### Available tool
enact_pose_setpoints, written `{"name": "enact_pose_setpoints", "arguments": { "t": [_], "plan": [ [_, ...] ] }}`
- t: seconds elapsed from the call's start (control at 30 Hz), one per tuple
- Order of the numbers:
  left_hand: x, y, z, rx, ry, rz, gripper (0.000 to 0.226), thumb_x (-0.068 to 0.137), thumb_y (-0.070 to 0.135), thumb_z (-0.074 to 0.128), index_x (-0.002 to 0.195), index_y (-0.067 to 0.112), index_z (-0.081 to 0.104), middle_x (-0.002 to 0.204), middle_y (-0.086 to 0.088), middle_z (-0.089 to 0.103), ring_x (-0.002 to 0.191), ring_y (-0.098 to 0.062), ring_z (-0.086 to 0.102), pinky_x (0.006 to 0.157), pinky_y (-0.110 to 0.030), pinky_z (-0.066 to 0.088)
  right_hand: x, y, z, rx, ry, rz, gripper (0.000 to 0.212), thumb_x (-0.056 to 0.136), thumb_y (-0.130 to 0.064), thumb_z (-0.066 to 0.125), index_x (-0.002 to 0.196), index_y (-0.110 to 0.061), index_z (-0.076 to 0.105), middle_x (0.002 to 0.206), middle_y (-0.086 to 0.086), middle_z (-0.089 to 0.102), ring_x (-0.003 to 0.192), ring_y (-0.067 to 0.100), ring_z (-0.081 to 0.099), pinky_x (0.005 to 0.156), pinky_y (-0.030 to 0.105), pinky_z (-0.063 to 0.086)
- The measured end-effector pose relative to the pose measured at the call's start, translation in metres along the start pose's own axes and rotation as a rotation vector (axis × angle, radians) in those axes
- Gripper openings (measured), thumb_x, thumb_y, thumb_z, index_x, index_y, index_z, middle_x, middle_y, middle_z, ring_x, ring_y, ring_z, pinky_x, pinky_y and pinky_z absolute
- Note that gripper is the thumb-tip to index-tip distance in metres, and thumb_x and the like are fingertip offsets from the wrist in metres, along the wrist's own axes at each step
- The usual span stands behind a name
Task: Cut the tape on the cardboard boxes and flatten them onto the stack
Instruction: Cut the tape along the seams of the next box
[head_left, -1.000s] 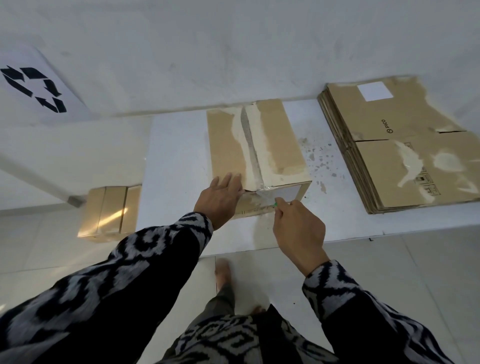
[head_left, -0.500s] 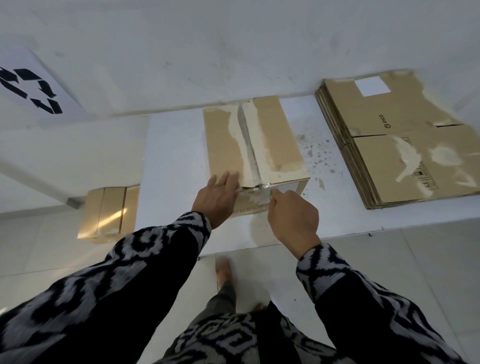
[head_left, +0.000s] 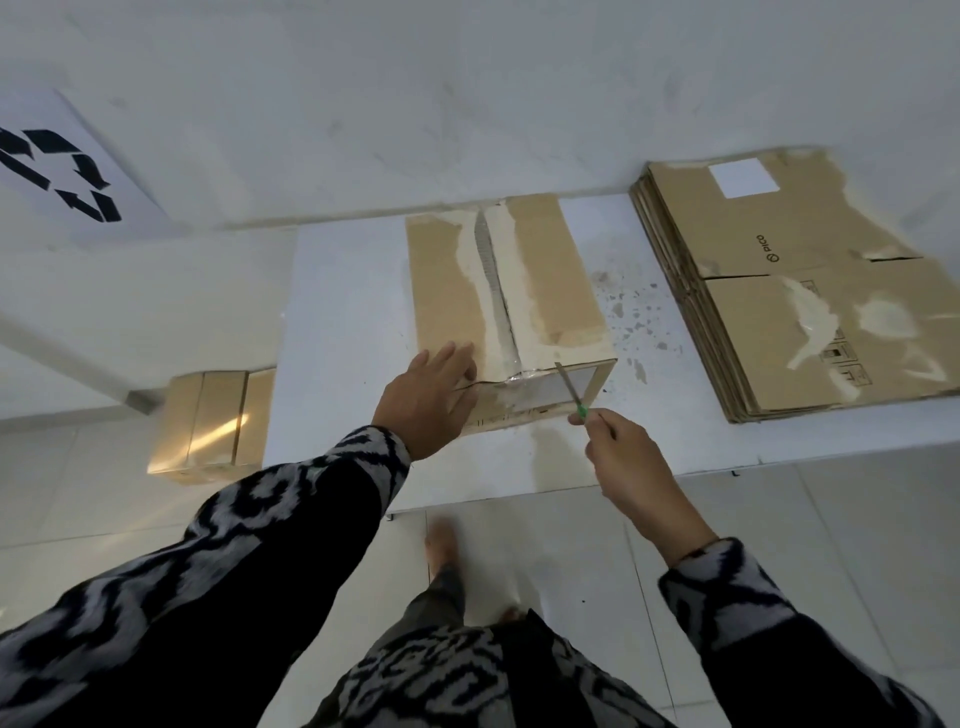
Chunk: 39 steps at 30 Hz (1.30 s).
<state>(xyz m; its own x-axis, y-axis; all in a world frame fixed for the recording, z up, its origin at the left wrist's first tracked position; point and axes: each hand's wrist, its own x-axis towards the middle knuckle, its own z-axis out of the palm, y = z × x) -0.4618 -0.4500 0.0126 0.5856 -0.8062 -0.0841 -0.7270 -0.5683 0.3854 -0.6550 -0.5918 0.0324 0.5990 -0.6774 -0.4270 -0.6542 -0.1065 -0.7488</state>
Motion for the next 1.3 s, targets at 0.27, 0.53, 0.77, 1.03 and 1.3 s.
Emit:
{"name": "enact_pose_setpoints", "arguments": {
  "t": [0.27,0.53,0.77,1.03,1.3],
  "plan": [
    [0.003,-0.005,-0.005,0.017,-0.063,0.044,0.03,0.101,0.037,0.049,0.128,0.024,0.048,0.155,0.014,0.035,0.147,-0.02,0.028,0.105,-0.033,0.034,0.0,0.001,0.008,0.263,-0.054,0.145,0.034,0.106,-0.026,0.03,0.103,-0.019,0.063,0.071,0.0,0.059,0.052,0.013,0.045,0.053,0.025,0.035],
    [0.003,-0.009,0.0,-0.021,-0.032,0.031,0.028,0.098,0.041,0.052,0.121,0.026,0.047,0.129,0.01,0.054,0.12,-0.031,0.052,0.09,-0.033,0.039,0.004,-0.005,0.013,0.302,-0.03,0.223,0.033,0.104,-0.022,0.031,0.102,-0.018,0.064,0.071,0.0,0.058,0.052,0.014,0.041,0.048,0.026,0.03],
    [0.002,-0.01,0.002,-0.018,0.013,0.067,0.03,0.096,0.042,0.051,0.12,0.025,0.047,0.115,0.014,0.053,0.101,-0.027,0.054,0.083,-0.037,0.045,0.008,-0.012,0.015,0.278,-0.039,0.211,0.034,0.105,-0.025,0.03,0.106,-0.016,0.063,0.07,-0.001,0.058,0.052,0.015,0.039,0.049,0.027,0.03],
    [0.003,-0.008,0.002,-0.027,0.019,0.067,0.037,0.097,0.039,0.052,0.126,0.017,0.048,0.116,0.009,0.06,0.102,-0.033,0.06,0.1,-0.043,0.045,0.011,-0.027,0.019,0.153,-0.124,0.159,0.031,0.104,-0.024,0.03,0.101,-0.015,0.06,0.068,0.001,0.055,0.05,0.013,0.045,0.045,0.023,0.036],
    [0.004,-0.007,0.004,-0.019,0.003,0.042,0.05,0.096,0.051,0.04,0.132,0.017,0.046,0.122,0.009,0.06,0.118,-0.034,0.053,0.098,-0.046,0.046,0.019,-0.034,0.018,0.058,-0.111,0.157,0.033,0.105,-0.021,0.031,0.09,-0.017,0.06,0.069,0.0,0.055,0.052,0.013,0.042,0.047,0.025,0.033]
  ]
}}
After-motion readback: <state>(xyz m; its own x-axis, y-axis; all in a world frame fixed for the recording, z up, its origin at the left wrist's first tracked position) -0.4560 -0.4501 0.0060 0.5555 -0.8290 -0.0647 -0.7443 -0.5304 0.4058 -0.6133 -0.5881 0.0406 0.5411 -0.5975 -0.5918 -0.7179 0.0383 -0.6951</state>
